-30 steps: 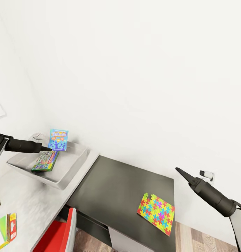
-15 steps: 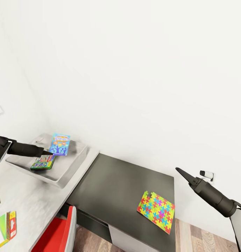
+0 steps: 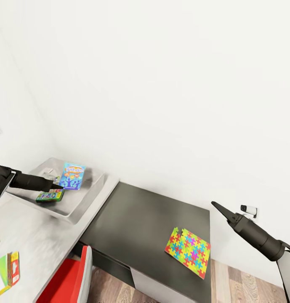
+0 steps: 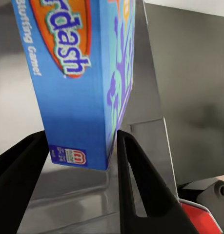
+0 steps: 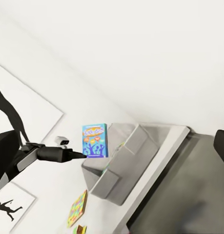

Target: Put all the toys in the child's room - the three board games (two on the bed and one on the table), the two jigsaw puzzles on the table, and the tennis ball on the table - inside the toy box on the table in the child's room.

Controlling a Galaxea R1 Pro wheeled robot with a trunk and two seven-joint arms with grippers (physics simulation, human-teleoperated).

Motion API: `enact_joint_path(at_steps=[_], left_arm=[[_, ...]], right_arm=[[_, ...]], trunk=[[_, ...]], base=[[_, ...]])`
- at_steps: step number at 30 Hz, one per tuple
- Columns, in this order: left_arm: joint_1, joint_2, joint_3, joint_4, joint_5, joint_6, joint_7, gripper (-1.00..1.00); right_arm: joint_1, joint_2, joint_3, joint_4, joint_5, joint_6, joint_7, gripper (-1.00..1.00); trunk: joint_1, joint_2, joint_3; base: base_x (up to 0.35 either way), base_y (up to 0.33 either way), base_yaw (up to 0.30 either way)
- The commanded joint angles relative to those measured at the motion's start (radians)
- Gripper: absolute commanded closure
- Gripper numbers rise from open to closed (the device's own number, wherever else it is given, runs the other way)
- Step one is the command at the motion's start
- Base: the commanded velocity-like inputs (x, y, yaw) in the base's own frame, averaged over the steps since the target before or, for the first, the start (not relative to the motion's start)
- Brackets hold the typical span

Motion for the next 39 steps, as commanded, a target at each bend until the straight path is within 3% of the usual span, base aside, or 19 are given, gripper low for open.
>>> enact_joint_path(at_steps=[1, 28, 34, 39], left_arm=[[-0.001, 0.001, -0.003, 0.0, 0.001, 0.008, 0.001, 1.0], [-0.001, 0.003, -0.011, 0.002, -0.004, -0.025, -0.005, 1.0], [-0.001, 0.004, -0.059, 0.002, -0.022, -0.024, -0.004, 1.0], [-0.001, 0.004, -0.073, 0.003, -0.024, -0.024, -0.003, 1.0]], right_arm=[[-0.001, 0.0, -0.001, 0.0, -0.004, 0.006, 0.0, -1.0], [-0.001, 0.0, -0.015, 0.001, 0.003, 0.005, 0.001, -1.0], [-0.001, 0.0, -0.016, 0.001, 0.004, 0.005, 0.001, -1.0], [-0.001, 0.002, -0.029, 0.003, 0.004, 0.002, 0.001, -1.0]], trunk=[[0.0, -0.002, -0.004], [0.0, -0.002, -0.048], [0.0, -0.002, -0.057], [0.0, -0.002, -0.059]], base=[[0.0, 0.0, 0.0], [0.0, 0.0, 0.0], [0.0, 0.0, 0.0], [0.0, 0.0, 0.0]])
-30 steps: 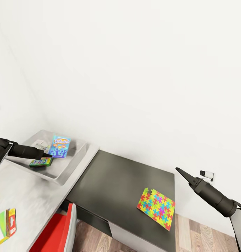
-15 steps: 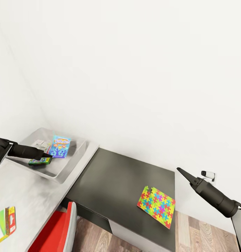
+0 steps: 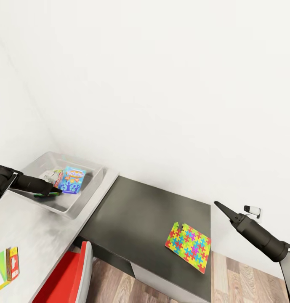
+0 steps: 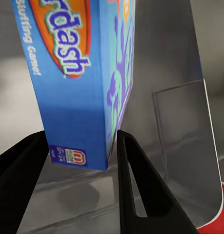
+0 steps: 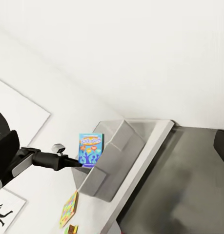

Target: Put all the toys in the child's room - the three board games (two on the bed and one on the table), the two jigsaw puzzles on the table, and the tennis ball on the table - inside the toy box on the table in the child's room.

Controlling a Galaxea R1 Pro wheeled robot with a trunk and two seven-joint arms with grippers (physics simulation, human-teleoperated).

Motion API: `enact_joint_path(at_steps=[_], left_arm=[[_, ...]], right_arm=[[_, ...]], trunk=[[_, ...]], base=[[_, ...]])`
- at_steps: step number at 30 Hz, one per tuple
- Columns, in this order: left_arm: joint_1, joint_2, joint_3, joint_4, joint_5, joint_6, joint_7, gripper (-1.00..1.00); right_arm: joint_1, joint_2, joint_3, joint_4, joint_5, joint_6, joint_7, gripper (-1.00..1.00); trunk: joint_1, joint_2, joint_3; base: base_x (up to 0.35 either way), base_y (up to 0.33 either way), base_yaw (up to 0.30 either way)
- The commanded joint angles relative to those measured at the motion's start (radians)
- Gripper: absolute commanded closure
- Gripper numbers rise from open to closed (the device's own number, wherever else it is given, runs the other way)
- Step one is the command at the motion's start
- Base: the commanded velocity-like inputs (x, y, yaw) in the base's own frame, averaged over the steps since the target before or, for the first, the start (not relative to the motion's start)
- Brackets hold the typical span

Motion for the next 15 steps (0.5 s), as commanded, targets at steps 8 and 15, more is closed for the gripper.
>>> enact_joint_path(at_steps=[8, 15], left_arm=[[-0.001, 0.0, -0.001, -0.001, -0.005, 0.01, -0.005, 1.0], [-0.001, 0.0, -0.001, -0.001, -0.006, 0.01, -0.005, 1.0]], right_arm=[[-0.001, 0.0, -0.01, 0.003, -0.002, 0.0, -0.001, -1.0], [-0.001, 0.0, -0.01, 0.003, -0.002, 0.006, -0.002, -1.0]], trunk=[[0.0, -0.002, -0.002], [0.0, -0.002, -0.002]], base=[[0.0, 0.0, 0.0], [0.0, 0.0, 0.0]])
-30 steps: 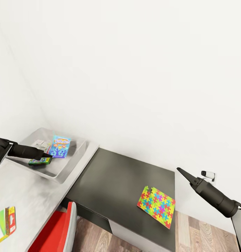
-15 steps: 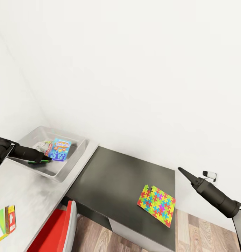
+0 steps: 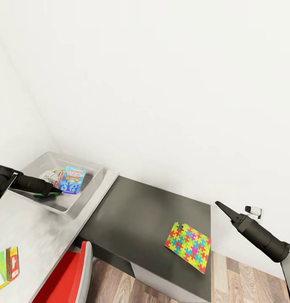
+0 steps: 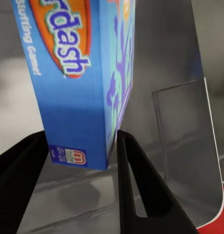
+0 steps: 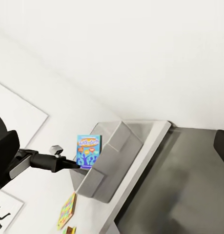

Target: Put all the toys in the child's room - the three board games (two on the bed and one on the table), the two jigsaw puzzles on the table, and the tennis ball on the table - inside the toy box on the table in the child's room.

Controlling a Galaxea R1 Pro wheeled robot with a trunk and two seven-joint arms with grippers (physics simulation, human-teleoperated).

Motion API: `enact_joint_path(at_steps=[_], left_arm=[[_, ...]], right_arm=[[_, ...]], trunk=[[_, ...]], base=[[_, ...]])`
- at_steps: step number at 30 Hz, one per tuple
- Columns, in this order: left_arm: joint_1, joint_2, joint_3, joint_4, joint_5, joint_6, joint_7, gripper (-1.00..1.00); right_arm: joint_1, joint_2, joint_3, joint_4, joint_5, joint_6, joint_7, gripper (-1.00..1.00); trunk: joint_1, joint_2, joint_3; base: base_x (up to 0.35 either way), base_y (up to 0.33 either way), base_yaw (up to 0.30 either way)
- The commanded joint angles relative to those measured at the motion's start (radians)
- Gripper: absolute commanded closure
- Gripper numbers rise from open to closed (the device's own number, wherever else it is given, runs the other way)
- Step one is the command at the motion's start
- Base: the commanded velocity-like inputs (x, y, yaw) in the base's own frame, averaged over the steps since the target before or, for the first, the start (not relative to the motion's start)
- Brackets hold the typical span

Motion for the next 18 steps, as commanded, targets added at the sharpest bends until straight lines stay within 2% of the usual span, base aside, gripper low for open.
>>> enact_joint_path(at_steps=[1, 11, 18], left_arm=[[-0.001, 0.0, 0.0, -0.001, -0.005, 0.01, -0.005, 1.0], [-0.001, -0.001, -0.001, -0.002, -0.007, 0.01, -0.005, 1.0], [-0.001, -0.001, -0.01, -0.002, -0.03, 0.01, -0.005, 1.0]], right_arm=[[-0.001, 0.0, -0.001, 0.0, -0.004, 0.007, 0.001, -1.0], [-0.001, -0.002, -0.001, -0.001, -0.004, 0.009, 0.0, -1.0], [-0.001, -0.002, -0.001, -0.001, -0.004, 0.009, -0.001, -1.0]], trunk=[[0.0, -0.002, -0.002], [0.0, -0.002, -0.014], [0.0, -0.002, -0.025]], base=[[0.0, 0.0, 0.0], [0.0, 0.0, 0.0], [0.0, 0.0, 0.0]])
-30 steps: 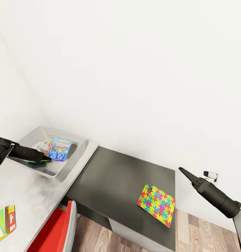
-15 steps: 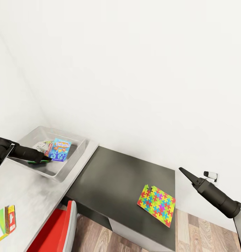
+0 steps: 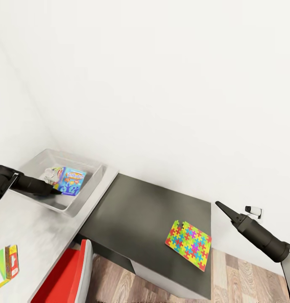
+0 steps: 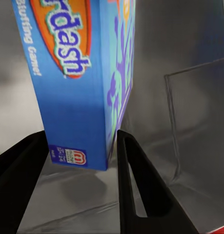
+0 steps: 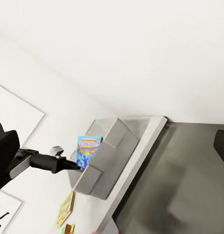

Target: Put all the toys in the child's room - the three board games (two on the bed and one on the table), the two jigsaw puzzles on the table, and the tennis ball on the table - inside the toy box on the table in the child's room.

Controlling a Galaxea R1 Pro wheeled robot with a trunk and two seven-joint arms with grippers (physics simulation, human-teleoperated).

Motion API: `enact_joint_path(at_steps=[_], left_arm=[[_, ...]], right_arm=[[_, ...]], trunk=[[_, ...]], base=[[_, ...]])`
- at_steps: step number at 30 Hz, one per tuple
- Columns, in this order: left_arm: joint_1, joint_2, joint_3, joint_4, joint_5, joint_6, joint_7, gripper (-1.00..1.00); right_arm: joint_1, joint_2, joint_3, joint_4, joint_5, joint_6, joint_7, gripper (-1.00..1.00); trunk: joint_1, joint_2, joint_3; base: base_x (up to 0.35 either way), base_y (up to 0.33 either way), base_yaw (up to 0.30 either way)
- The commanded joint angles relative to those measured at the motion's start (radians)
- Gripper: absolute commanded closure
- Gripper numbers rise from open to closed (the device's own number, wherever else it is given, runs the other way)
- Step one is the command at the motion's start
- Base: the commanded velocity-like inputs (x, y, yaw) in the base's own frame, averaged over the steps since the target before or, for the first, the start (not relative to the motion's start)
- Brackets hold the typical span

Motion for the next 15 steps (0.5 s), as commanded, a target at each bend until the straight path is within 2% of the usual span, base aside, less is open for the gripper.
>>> enact_joint_path(at_steps=[1, 6, 15], left_arm=[[-0.001, 0.0, -0.001, -0.002, -0.005, 0.01, -0.005, 1.0], [-0.001, 0.0, -0.022, -0.001, -0.009, 0.01, -0.005, 1.0], [-0.001, 0.0, -0.025, -0.001, -0.008, 0.01, -0.005, 1.0]], right_arm=[[-0.001, 0.0, -0.001, 0.0, -0.004, 0.006, 0.001, -1.0], [-0.001, 0.0, -0.001, 0.0, -0.004, 0.006, 0.0, -1.0], [-0.001, 0.001, 0.0, 0.0, -0.004, 0.004, 0.001, -1.0]], trunk=[[0.0, -0.002, -0.003], [0.0, -0.002, -0.012], [0.0, -0.002, -0.026]], base=[[0.0, 0.0, 0.0], [0.0, 0.0, 0.0], [0.0, 0.0, 0.0]])
